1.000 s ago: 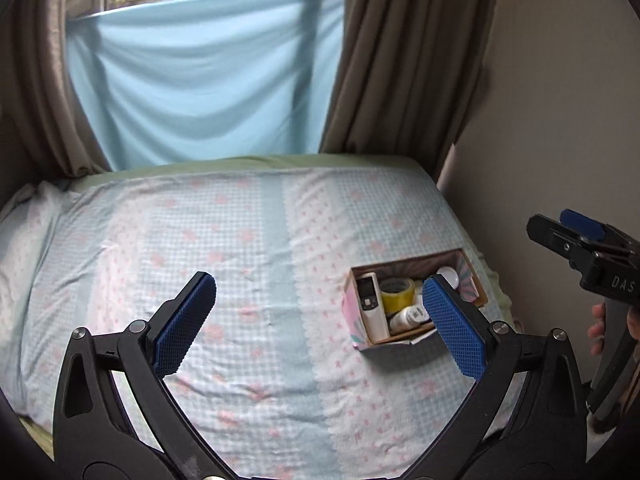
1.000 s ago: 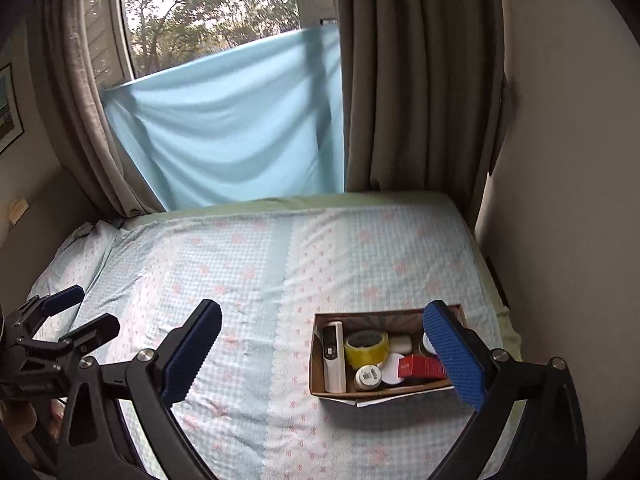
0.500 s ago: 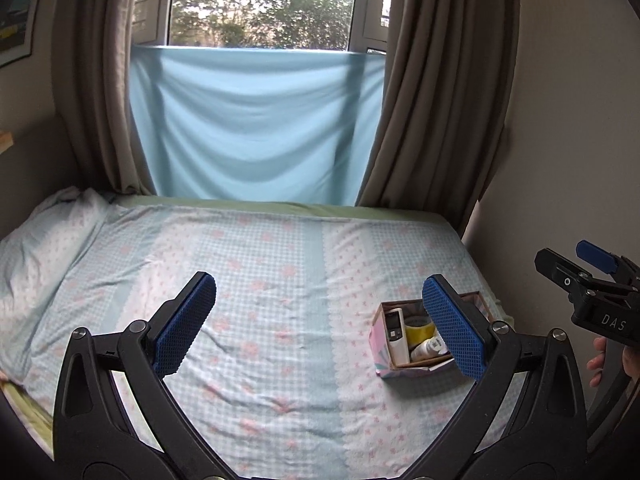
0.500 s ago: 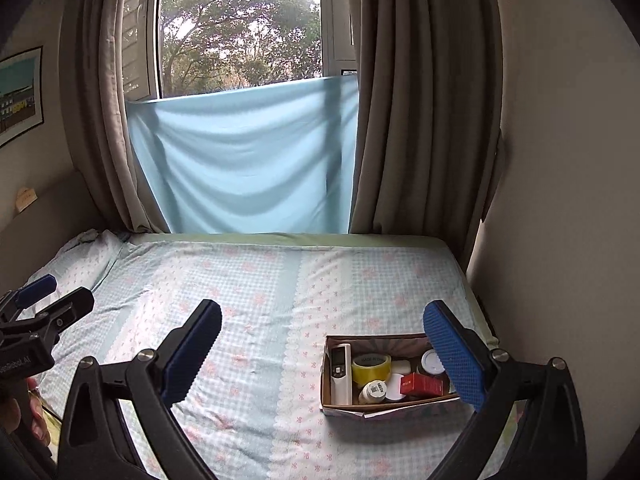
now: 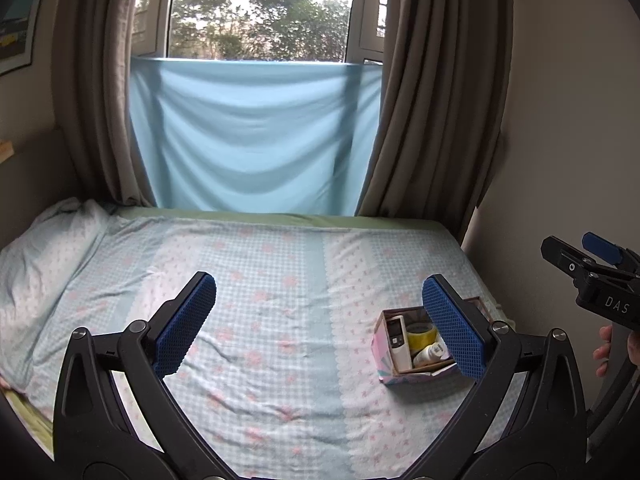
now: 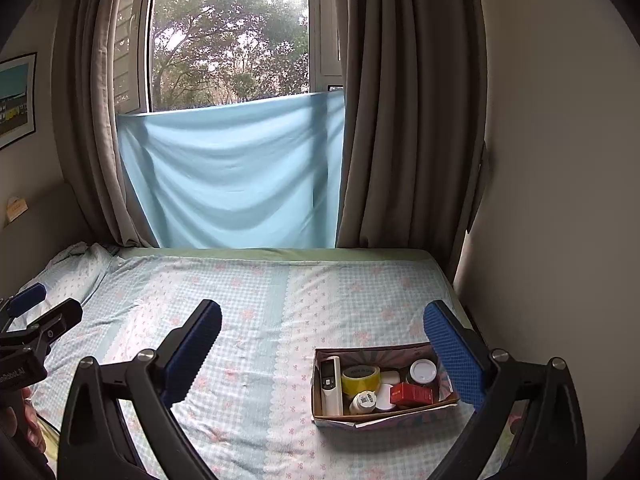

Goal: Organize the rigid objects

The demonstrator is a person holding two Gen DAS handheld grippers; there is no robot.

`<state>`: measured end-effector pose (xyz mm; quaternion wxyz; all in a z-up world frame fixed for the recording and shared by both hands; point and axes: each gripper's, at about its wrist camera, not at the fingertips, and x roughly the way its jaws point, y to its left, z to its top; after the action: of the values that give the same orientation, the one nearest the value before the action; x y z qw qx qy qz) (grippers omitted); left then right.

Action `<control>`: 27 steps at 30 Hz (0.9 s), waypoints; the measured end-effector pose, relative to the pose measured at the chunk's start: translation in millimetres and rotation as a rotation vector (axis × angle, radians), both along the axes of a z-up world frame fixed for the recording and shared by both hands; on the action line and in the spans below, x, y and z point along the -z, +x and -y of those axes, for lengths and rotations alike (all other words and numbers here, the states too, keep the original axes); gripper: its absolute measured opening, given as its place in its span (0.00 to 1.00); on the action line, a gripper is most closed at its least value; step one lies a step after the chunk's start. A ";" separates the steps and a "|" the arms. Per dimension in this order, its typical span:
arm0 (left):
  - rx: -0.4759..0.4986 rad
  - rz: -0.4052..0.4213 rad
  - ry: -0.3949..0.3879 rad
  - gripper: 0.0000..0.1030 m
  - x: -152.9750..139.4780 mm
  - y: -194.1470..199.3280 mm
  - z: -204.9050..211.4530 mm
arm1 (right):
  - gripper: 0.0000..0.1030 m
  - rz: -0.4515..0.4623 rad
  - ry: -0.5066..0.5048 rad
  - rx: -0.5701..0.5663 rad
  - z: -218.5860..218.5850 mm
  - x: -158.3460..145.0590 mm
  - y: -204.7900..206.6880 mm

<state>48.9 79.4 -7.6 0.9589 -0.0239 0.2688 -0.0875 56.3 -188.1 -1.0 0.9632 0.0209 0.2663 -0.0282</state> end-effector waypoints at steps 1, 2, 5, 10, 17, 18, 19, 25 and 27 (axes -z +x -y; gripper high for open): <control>-0.003 0.001 0.004 1.00 -0.4 -0.3 0.1 | 0.98 0.001 0.000 -0.002 -0.4 0.0 0.0; -0.005 0.003 0.007 1.00 -1.3 -0.5 -0.2 | 0.98 0.001 -0.002 -0.004 -0.8 -0.1 -0.2; -0.006 0.005 0.009 1.00 -1.7 -1.5 0.1 | 0.98 0.003 -0.002 -0.006 -0.4 -0.8 -0.9; 0.000 0.004 0.003 1.00 -1.3 -1.5 3.6 | 0.98 0.002 -0.005 -0.008 3.2 -0.2 -1.0; 0.003 0.009 0.020 1.00 -3.4 -3.1 12.0 | 0.98 -0.002 -0.002 -0.011 4.9 -0.3 -0.8; 0.001 0.010 0.024 1.00 -3.3 -3.4 13.0 | 0.98 -0.002 -0.003 -0.012 4.9 -0.1 -0.9; 0.001 0.009 0.026 1.00 -3.5 -3.3 14.0 | 0.98 -0.002 -0.002 -0.013 5.0 -0.2 -1.3; 0.003 0.006 0.033 1.00 -3.7 -5.1 19.0 | 0.98 0.002 0.000 -0.011 5.4 -0.7 -2.8; 0.003 0.006 0.034 1.00 -3.6 -6.3 20.0 | 0.98 0.001 0.000 -0.012 6.0 -0.6 -2.6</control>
<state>42.5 59.4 -4.0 0.9598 -0.0072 0.2675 -0.0843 53.7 -194.1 -0.4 0.9635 0.0194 0.2659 -0.0224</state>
